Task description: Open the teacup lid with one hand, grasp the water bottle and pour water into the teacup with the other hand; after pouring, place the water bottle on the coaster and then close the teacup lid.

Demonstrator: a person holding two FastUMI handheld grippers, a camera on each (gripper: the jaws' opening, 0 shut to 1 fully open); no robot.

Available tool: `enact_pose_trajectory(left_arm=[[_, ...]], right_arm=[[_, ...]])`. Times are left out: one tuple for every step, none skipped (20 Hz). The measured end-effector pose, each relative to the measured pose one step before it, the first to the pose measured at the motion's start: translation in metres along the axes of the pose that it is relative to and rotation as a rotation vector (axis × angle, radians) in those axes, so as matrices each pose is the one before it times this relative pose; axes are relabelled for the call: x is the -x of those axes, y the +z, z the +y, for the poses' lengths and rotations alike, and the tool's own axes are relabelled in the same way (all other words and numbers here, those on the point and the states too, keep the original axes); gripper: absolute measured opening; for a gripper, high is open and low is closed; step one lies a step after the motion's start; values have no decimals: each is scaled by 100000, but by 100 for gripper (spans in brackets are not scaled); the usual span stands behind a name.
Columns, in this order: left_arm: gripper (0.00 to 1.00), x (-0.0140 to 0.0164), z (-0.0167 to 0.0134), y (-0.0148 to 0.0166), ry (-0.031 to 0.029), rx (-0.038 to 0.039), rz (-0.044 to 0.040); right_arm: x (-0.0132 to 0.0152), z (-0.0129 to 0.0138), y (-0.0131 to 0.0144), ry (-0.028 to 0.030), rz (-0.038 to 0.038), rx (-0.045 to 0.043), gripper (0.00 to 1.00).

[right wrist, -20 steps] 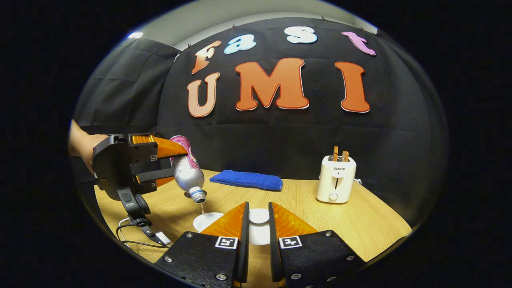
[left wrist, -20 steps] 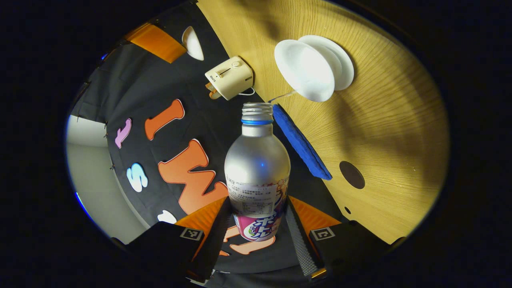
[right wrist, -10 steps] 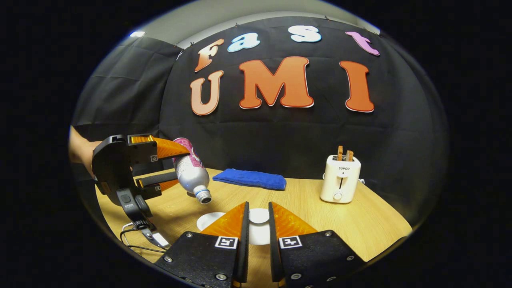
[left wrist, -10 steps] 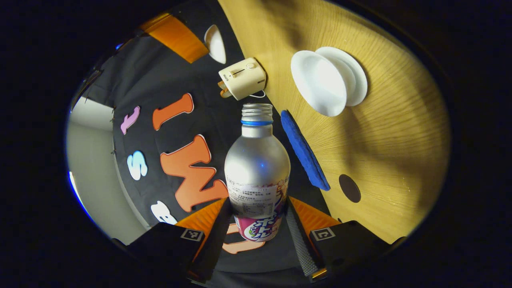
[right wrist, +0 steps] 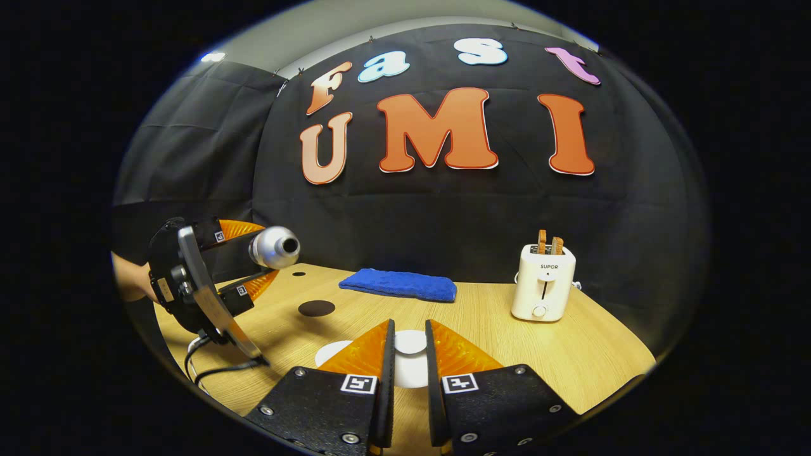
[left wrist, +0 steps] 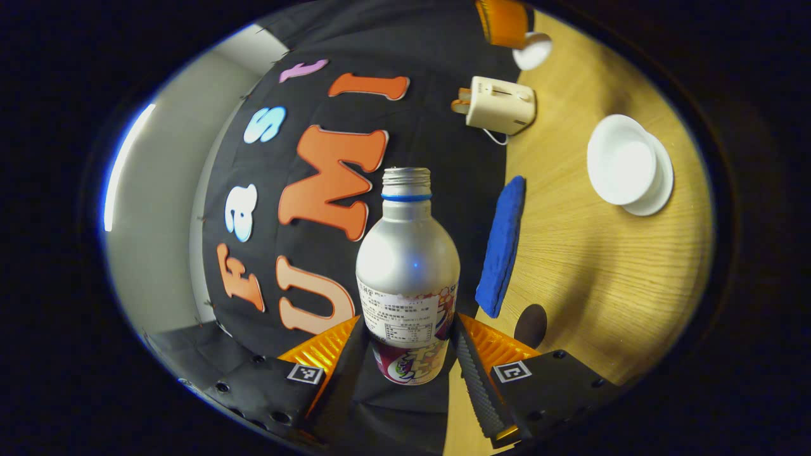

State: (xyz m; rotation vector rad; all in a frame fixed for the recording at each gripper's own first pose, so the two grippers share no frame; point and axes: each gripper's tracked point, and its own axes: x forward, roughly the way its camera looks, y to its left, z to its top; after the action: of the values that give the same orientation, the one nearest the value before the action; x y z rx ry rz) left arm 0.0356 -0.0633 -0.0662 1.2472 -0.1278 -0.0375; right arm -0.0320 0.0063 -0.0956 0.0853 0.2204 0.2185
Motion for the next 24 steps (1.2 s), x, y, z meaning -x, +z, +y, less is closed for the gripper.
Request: enact_pose_trajectory(left_arm=[[78, -255, 438, -180, 1475, 7383, 742], [82, -435, 71, -125, 1424, 7762, 968], [78, -492, 296, -139, 1483, 7091, 422], [82, -495, 236, -152, 2191, 8320, 482], [78, -312, 179, -349, 1126, 7251, 615], [82, -90, 101, -365, 1523, 8555, 971], [82, -115, -40, 92, 943, 8788, 990], [82, 264, 75, 604, 1651, 8333, 1008], [82, 42, -234, 442, 332, 7128, 576], [82, -33, 454, -372, 1678, 5077, -10], [85, 91, -200, -75, -90, 3843, -85], [82, -243, 182, -543, 494, 3691, 134], [81, -243, -370, -59, -1529, 4444, 135], [85, -224, 310, -26, -122, 3960, 369], [85, -341, -162, -253, -1290, 3995, 836], [82, -28, -94, -382, -1035, 4596, 1700], [82, -294, -275, -675, -1905, 5631, 2666], [82, -318, -170, -868, -907, 5786, 3448], [82, -605, -89, -1118, -644, 5763, 4032], [82, -1407, 122, -1065, -615, 4935, 3999], [79, -1148, 283, -897, -642, 3852, 3474], [82, -727, 90, -1068, -1495, 3073, 3556], [82, -648, 366, -1006, 189, 1720, 3563], [82, -547, -36, -1164, -561, 349, 3712]], right_arm=[[-136, 282, 270, 59, -166, 450, 23], [-122, 294, 240, 285, -381, 458, 23], [-81, 256, 112, 130, -184, 295, 23], [-192, 252, 170, 242, 146, 140, 23], [-149, 361, 40, 308, 193, 69, 23], [-137, 195, -11, 191, 542, 301, 23], [-130, 243, -6, 36, 114, 665, 23], [-139, 69, 32, -430, 285, 510, 23], [-140, 242, -69, 275, 410, 211, 23], [-211, 187, -33, 59, 249, -87, 23], [-130, 206, -57, 413, 616, 18, 23], [-198, 248, 84, -39, -94, -51, 23], [-301, 221, -118, 372, 573, 3, 23], [-191, 161, -17, 203, 127, 153, 23], [-91, 172, 63, -12, 156, 117, 23], [6, 112, 37, 171, -59, 20, 23], [-5, 64, 59, -111, -12, -201, 23], [-36, 75, -62, 251, 155, -47, 23], [-54, -99, -20, -568, 37, -75, 23], [-42, -35, -62, -113, 315, -231, 23], [-52, 20, -10, -184, 165, -491, 23], [-131, 22, -94, 105, 430, -380, 23], [-63, 164, -161, 283, 211, 144, 23], [-54, -8, -59, -449, 273, 196, 23]])
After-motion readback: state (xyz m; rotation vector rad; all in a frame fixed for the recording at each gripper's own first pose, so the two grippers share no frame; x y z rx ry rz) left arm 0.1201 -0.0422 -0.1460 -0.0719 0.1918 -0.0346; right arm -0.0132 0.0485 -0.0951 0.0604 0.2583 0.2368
